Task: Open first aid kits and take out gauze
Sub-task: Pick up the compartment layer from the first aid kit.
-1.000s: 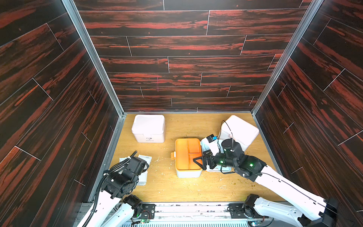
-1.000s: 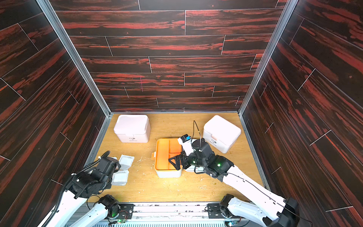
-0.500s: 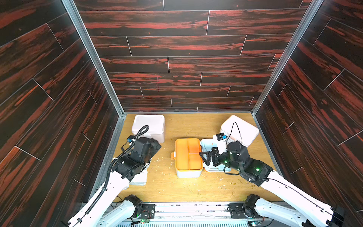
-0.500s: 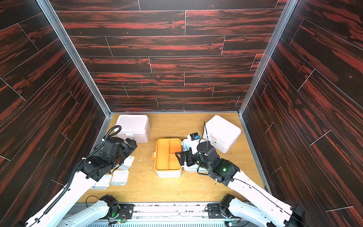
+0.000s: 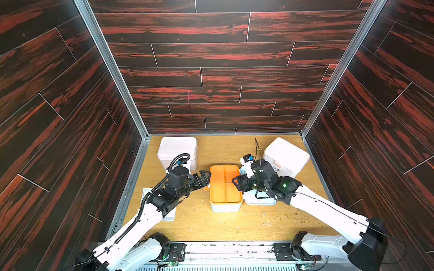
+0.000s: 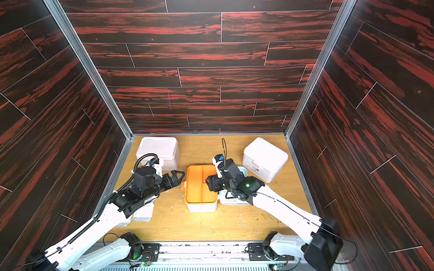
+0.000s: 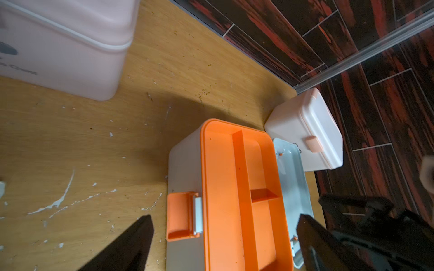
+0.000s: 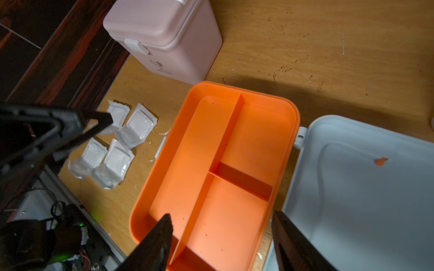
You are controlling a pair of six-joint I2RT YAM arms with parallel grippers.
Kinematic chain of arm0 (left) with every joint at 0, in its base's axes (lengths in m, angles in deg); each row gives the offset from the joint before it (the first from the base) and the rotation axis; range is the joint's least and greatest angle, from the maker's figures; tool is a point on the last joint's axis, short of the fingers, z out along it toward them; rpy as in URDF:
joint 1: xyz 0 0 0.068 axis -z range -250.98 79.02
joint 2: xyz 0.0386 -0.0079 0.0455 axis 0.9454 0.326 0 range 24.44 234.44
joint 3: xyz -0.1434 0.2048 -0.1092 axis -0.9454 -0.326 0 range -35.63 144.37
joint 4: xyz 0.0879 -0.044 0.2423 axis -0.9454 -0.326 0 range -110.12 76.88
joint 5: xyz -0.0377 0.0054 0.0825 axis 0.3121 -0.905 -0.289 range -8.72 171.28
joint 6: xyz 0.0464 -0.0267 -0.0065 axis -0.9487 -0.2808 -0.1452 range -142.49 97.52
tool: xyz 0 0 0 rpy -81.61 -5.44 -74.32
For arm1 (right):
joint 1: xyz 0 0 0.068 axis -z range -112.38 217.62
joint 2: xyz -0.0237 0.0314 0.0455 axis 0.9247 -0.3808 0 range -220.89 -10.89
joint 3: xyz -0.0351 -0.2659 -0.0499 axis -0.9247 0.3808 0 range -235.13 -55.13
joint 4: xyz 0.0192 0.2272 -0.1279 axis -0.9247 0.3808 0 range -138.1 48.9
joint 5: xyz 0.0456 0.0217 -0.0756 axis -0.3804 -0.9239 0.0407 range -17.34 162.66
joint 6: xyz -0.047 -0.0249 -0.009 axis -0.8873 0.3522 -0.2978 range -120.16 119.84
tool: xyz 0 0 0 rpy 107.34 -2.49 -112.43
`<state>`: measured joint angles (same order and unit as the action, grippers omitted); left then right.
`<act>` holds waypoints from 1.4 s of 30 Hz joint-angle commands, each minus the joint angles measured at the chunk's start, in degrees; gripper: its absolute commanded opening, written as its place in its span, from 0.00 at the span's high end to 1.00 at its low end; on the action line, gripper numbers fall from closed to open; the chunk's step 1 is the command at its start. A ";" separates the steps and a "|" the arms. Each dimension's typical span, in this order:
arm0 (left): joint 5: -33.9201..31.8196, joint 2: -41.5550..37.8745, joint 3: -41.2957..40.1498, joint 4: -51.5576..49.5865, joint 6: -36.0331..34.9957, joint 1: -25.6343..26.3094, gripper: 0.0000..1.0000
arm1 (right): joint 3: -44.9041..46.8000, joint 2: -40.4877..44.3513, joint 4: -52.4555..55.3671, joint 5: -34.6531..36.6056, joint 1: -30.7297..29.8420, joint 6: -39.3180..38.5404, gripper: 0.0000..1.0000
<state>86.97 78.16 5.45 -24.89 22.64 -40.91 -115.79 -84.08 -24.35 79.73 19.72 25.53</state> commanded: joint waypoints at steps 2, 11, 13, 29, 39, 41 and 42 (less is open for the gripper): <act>3.75 -3.36 -4.06 6.15 -0.43 0.38 0.00 | -5.14 -6.34 3.48 -0.75 -0.26 1.57 0.36; 5.53 -8.23 -9.64 9.05 2.58 0.52 0.00 | -14.83 -18.67 7.81 0.74 -0.27 4.35 0.47; 5.62 -9.11 -10.18 8.72 2.78 0.52 0.00 | -16.43 -20.86 8.41 0.50 -0.37 4.75 0.51; 6.16 -10.38 -12.33 9.30 3.44 0.52 0.00 | -26.42 -33.12 15.67 7.58 -3.63 7.71 0.66; 6.39 -11.03 -12.95 8.71 3.42 0.52 0.00 | -32.05 -38.80 19.22 10.97 -6.22 9.08 0.73; 6.25 -11.30 -13.12 8.61 3.48 0.52 0.00 | -32.71 -39.35 19.49 11.41 -6.50 9.45 0.75; 6.20 -11.35 -13.17 8.54 3.48 0.49 0.00 | -32.80 -39.55 19.66 11.68 -6.63 9.75 0.76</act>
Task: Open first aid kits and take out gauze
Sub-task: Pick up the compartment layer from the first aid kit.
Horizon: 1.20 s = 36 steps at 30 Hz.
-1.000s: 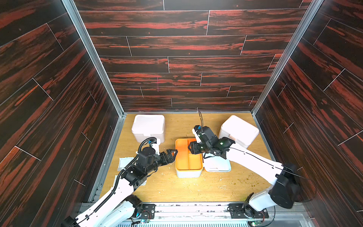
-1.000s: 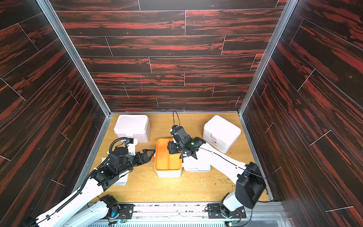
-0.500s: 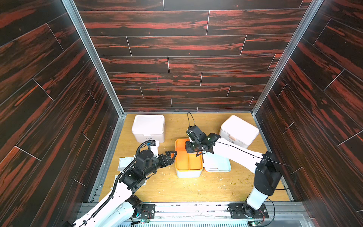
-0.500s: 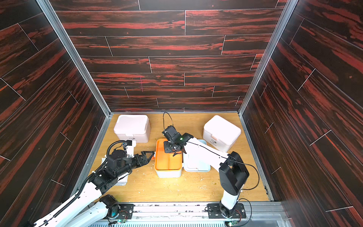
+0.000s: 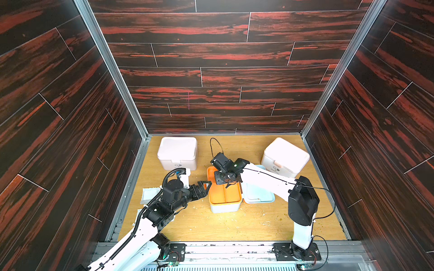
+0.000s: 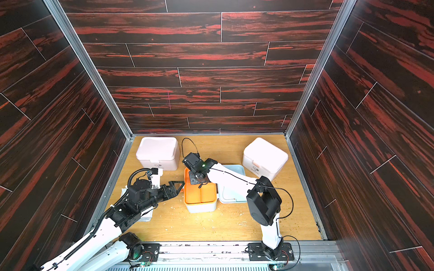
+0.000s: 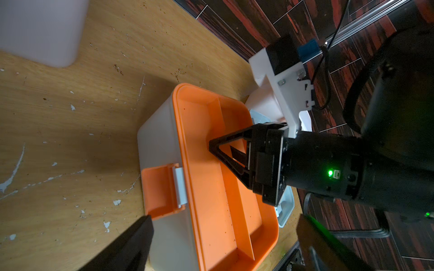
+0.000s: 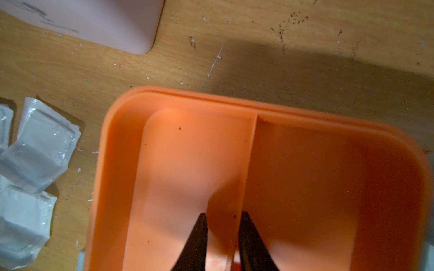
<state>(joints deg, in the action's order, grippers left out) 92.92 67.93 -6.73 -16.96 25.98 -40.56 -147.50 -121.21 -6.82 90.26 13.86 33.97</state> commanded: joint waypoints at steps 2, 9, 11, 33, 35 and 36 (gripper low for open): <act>0.21 -1.38 -1.12 0.50 0.27 0.16 0.00 | -1.53 -2.69 2.31 1.53 -0.82 1.71 0.78; -0.13 -2.17 -1.13 -0.36 0.23 0.17 0.00 | -2.16 -3.36 2.29 2.39 -0.86 2.47 0.88; -0.13 -2.35 -1.22 -0.51 0.31 0.17 0.00 | -2.37 -3.50 2.32 2.65 -0.91 2.63 0.90; 0.32 -4.10 -0.95 0.09 0.75 0.24 0.00 | 1.08 5.43 -2.63 9.60 -2.50 3.08 1.00; 0.57 -4.28 -0.91 0.58 0.90 0.24 0.00 | 2.25 7.40 -4.31 8.79 -2.49 2.42 1.00; 0.72 -4.36 -0.79 0.61 0.92 0.24 0.00 | 2.93 8.57 -5.14 8.21 -2.50 2.04 1.00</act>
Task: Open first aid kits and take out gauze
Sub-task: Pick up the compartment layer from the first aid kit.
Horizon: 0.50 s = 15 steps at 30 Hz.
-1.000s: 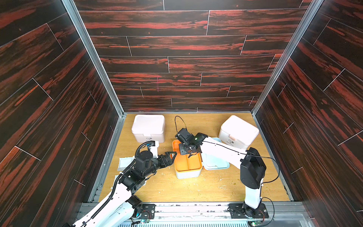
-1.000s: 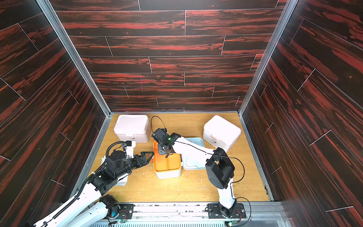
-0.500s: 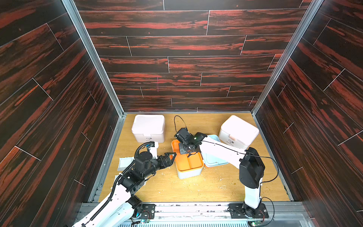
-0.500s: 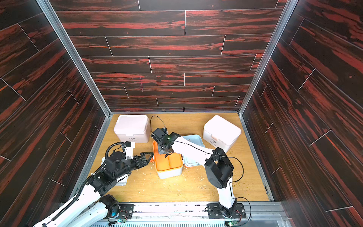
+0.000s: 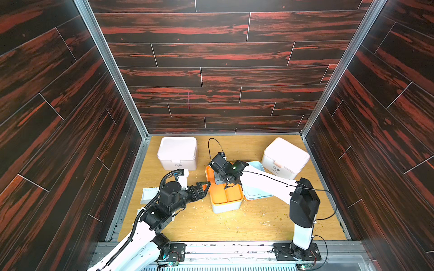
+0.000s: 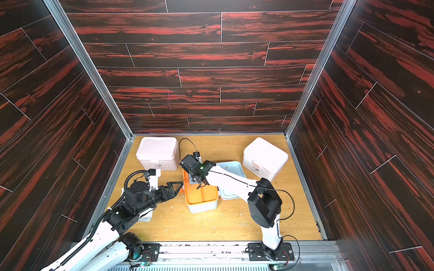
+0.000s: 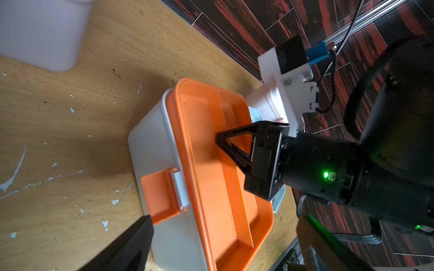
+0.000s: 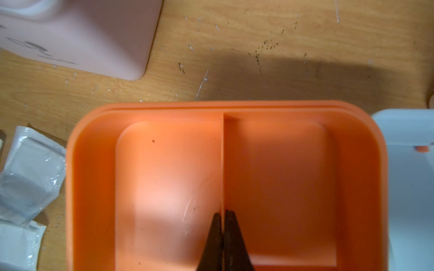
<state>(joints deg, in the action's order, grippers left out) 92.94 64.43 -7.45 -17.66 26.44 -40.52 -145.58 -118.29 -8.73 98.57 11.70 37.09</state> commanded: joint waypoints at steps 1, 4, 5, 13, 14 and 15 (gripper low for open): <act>0.84 -0.88 0.14 1.36 0.47 0.21 0.00 | 1.69 6.77 -4.12 -0.54 -0.33 -1.58 1.00; 1.23 -0.96 0.55 1.55 0.56 0.17 0.00 | 3.76 10.07 -6.75 -1.75 -0.33 -3.00 1.00; 1.39 -1.05 0.81 1.66 0.64 0.22 0.00 | 4.67 11.25 -7.78 -2.03 -0.33 -3.52 1.00; 1.50 -1.67 3.16 -0.07 0.27 0.45 0.00 | 12.98 22.63 -16.16 -2.23 -0.29 -8.60 1.00; 1.61 -1.67 3.79 -0.52 -0.03 0.50 0.00 | 14.13 24.42 -16.88 -1.34 -0.24 -9.09 1.00; 1.54 -1.67 4.42 -1.09 -0.42 0.72 0.00 | 15.27 26.27 -17.43 -0.30 -0.20 -9.65 1.00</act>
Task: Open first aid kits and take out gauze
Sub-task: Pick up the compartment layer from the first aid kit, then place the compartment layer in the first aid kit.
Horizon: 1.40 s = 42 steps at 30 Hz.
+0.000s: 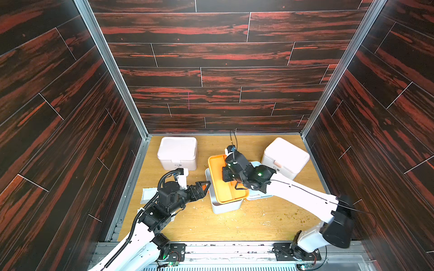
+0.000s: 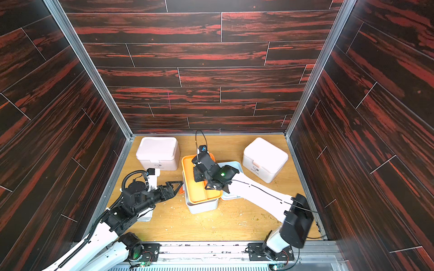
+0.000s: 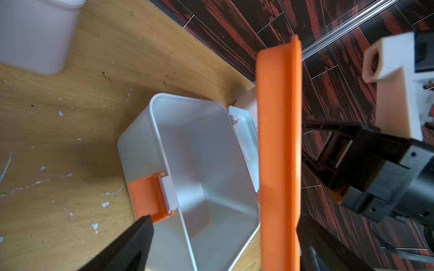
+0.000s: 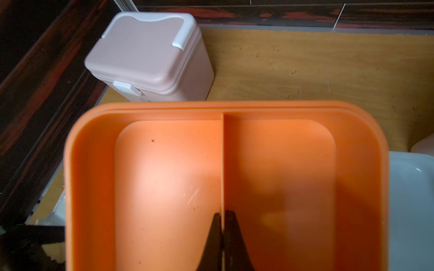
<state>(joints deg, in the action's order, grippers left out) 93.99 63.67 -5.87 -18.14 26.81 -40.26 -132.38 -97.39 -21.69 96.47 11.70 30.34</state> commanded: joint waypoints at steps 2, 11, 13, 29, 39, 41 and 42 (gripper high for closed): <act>0.10 -0.64 4.44 -2.73 -1.74 0.87 0.00 | 4.63 8.88 -5.82 3.31 -0.06 -4.43 1.00; -5.07 4.11 14.52 -12.97 -7.78 5.38 0.00 | 18.61 29.58 -13.37 12.24 0.73 -10.27 1.00; -6.62 6.54 16.57 -14.76 -9.06 7.02 0.00 | 20.99 34.17 -13.58 15.44 0.90 -10.59 1.00; -17.19 31.51 36.01 -27.42 -17.01 20.25 0.00 | 36.99 69.59 -16.85 30.45 1.30 -11.52 1.00; -19.57 26.39 31.22 -21.05 -14.99 20.56 0.00 | 34.15 64.77 -13.10 25.07 1.26 -10.73 1.00; -21.14 23.34 28.71 -19.50 -14.20 20.61 0.00 | 32.76 61.16 -12.60 22.08 1.25 -10.43 1.00; -21.89 21.77 27.27 -18.56 -13.85 20.54 0.00 | 32.08 59.26 -12.38 20.78 1.28 -10.12 1.00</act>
<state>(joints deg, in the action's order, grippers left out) 75.28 89.74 24.11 -39.47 11.64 -19.73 -97.69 -33.87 -33.99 121.74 12.79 19.74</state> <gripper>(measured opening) 0.997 0.048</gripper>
